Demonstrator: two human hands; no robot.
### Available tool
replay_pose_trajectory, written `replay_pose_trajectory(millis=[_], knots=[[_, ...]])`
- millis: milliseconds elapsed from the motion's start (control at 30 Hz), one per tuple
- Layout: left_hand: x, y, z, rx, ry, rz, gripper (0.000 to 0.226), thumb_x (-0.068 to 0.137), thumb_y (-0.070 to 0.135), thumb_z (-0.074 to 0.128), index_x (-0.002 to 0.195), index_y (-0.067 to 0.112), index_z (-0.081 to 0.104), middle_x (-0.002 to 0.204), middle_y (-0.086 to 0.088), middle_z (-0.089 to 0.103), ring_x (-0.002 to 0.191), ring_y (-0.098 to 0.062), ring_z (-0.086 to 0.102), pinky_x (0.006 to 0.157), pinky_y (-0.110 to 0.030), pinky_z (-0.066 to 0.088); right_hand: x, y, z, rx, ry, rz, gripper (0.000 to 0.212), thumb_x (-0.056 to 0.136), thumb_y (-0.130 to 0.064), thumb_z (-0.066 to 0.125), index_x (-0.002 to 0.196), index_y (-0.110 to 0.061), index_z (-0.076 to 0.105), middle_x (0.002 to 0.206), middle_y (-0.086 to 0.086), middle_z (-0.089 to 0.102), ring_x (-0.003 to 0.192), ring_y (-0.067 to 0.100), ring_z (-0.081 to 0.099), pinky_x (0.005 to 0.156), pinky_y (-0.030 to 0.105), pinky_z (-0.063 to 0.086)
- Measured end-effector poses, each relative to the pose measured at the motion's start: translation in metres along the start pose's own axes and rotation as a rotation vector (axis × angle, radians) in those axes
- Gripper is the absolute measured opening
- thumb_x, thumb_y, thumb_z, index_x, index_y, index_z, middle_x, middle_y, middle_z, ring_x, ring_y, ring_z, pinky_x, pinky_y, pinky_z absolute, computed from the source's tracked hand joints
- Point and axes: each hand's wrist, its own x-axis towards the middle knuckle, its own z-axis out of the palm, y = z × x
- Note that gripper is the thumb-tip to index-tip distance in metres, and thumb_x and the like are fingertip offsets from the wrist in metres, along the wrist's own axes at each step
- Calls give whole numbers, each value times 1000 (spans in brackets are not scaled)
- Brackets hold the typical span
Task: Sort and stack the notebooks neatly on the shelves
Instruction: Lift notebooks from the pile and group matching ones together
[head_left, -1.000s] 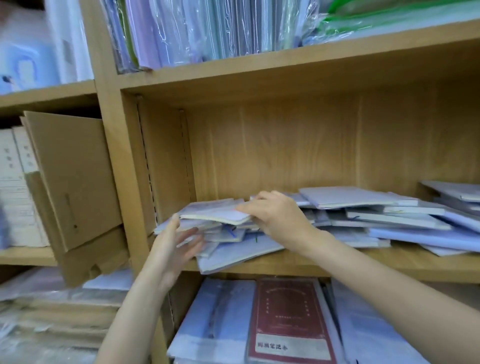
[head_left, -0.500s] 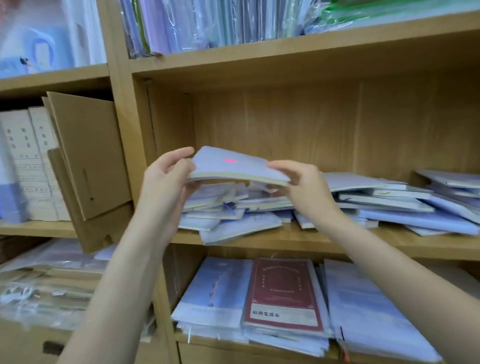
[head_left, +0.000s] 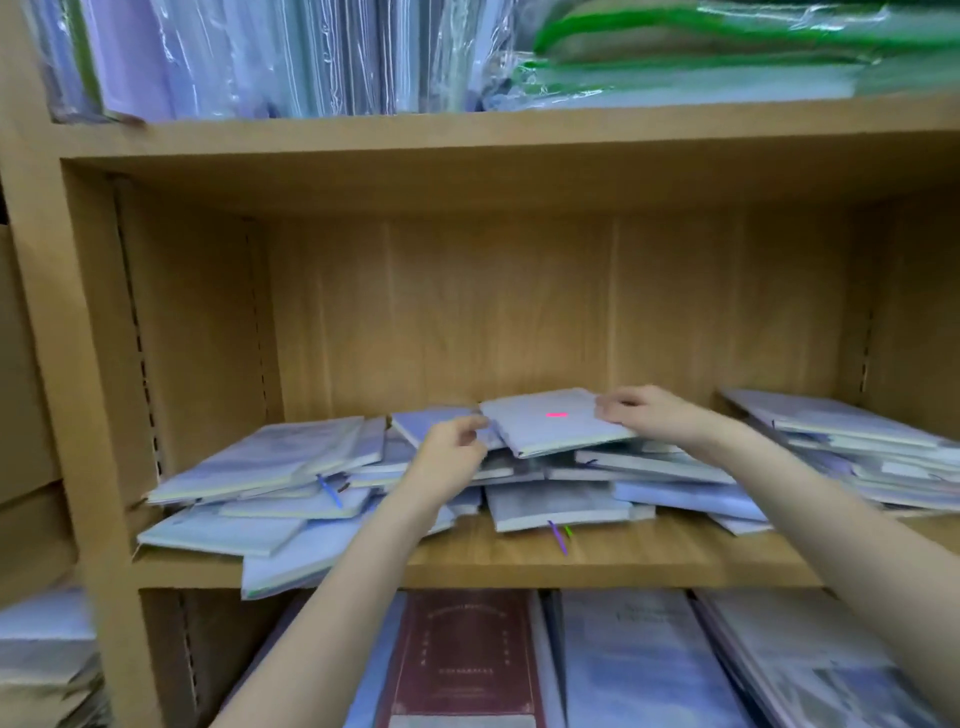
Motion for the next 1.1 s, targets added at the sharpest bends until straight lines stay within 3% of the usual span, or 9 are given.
replay_pose_trajectory(millis=[133,267,400,500,633,800,933,1033,1100], knots=[[1,-5,2,-61,-93,29,40,95,7,46,135,14,45,137,-1,47,125,-13,44,99,-25,36,8,4,10,-91,182,-23,29,94,-28,47,117,-20,62,115,7,62,94,22,54,72,25,40],[-7,-5,13,-145,-183,42,57,87,5,61,138,14,39,123,10,48,112,-5,50,83,-12,45,13,5,17,-171,354,52,35,93,-28,39,110,-10,64,109,19,63,99,32,54,77,31,42],[-1,-2,21,-156,-190,12,75,81,7,69,145,10,29,130,3,48,113,-5,46,93,-20,39,9,3,11,-218,222,85,48,92,-42,45,129,-13,52,125,13,56,112,30,52,86,30,41],[6,4,26,-238,-67,-47,60,82,6,68,137,8,43,118,0,51,107,-9,50,87,-21,39,-2,5,3,-69,175,11,49,89,-43,57,128,-15,52,129,8,52,96,19,50,80,24,38],[11,4,29,-479,12,-114,51,81,5,68,129,3,51,124,-9,57,108,-18,59,89,-24,42,-16,19,-4,26,146,-86,46,85,-45,62,121,-17,58,130,1,54,113,13,50,86,23,35],[8,1,33,-592,29,-129,55,86,5,63,135,-3,40,127,-14,56,111,-20,58,93,-26,43,-23,28,0,-99,172,-183,49,79,-48,67,121,-25,59,127,-9,57,119,14,48,86,22,33],[-5,-2,31,-452,44,-63,55,84,9,66,134,1,45,128,-7,56,117,-16,55,91,-23,41,-37,32,7,-92,204,-271,49,73,-42,76,117,-26,59,99,-6,61,86,13,53,68,14,36],[-26,-10,27,-435,58,-22,50,82,8,68,129,5,51,125,-2,58,111,-9,57,89,-19,43,-52,39,13,-96,267,-345,42,71,-40,77,108,-33,59,107,-12,61,102,12,51,82,13,33],[-37,-13,22,-579,20,-47,43,82,6,66,123,4,56,121,-5,62,108,-13,61,89,-22,50,-63,42,17,-143,287,-391,44,71,-36,78,110,-32,58,109,-26,53,106,4,44,83,3,29]])
